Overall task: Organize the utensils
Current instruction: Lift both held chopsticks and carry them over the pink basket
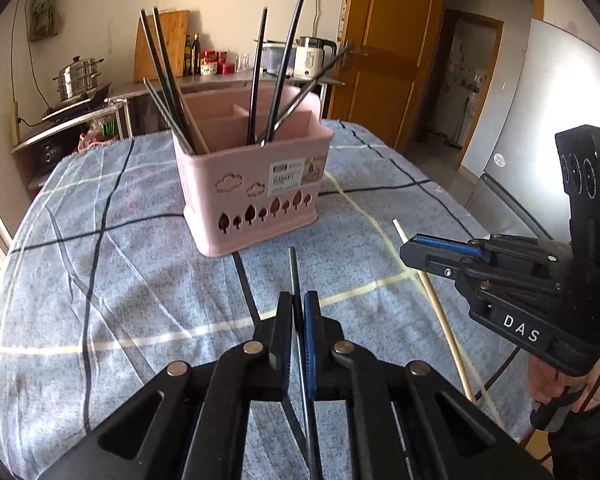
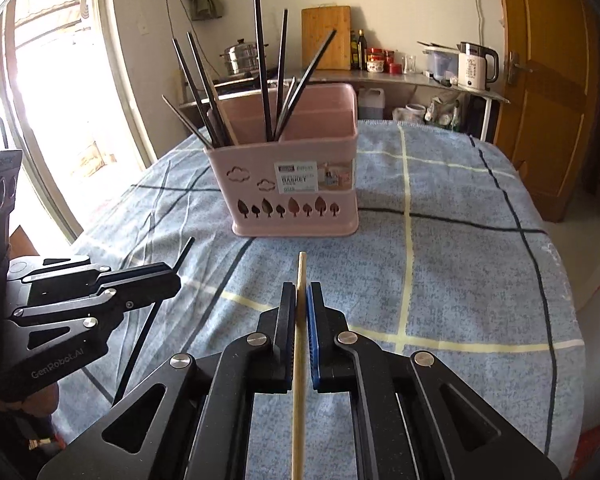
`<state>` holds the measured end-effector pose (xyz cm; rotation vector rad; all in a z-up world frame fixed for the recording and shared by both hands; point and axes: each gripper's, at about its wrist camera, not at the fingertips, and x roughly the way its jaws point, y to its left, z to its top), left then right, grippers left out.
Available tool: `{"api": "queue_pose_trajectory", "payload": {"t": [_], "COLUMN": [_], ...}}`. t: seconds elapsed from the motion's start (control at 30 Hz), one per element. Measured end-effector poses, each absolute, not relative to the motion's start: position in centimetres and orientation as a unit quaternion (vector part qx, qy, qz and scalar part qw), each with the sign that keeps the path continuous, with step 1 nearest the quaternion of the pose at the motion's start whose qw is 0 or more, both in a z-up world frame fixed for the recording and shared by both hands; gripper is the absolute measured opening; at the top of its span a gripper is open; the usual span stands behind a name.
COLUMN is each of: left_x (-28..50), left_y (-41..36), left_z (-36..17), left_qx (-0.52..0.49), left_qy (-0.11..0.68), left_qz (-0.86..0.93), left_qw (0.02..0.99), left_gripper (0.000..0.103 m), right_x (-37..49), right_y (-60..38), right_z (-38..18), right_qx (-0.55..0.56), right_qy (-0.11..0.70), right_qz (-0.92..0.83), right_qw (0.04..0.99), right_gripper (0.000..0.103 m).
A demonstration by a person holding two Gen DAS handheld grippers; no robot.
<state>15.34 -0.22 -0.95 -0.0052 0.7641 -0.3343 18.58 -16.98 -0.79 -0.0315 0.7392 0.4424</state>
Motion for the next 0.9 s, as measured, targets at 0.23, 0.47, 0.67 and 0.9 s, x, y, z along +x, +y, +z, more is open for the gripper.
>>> {"api": "queue_pose_trajectory", "payload": {"t": [0.23,0.47,0.67,0.9], "left_x": [14.9,15.3,15.5,14.6], "left_y": [0.6,1.5,2.0,2.0], "left_z": [4.1,6.8,6.7,6.8], "left_qx": [0.003,-0.001,-0.008,-0.005], "left_qy": [0.309,0.272,0.270,0.270], "left_qz": [-0.170,-0.170,-0.165,-0.168], "left_qw": [0.936,0.947,0.949,0.948], "left_gripper": [0.005,0.005,0.005,0.005], "right_x": [18.2,18.1,18.3,17.9], "right_y": [-17.2,-17.2,-17.3,-17.6], "right_z": [3.7,5.7,5.1,5.0], "right_qx": [-0.016,-0.019,-0.018,-0.018], "right_qy": [0.300,0.274,0.285,0.284], "right_qz": [0.215,0.218,0.220,0.220], "right_qw": [0.929,0.936,0.933,0.933], "right_gripper": [0.006,0.006,0.006,0.006]}}
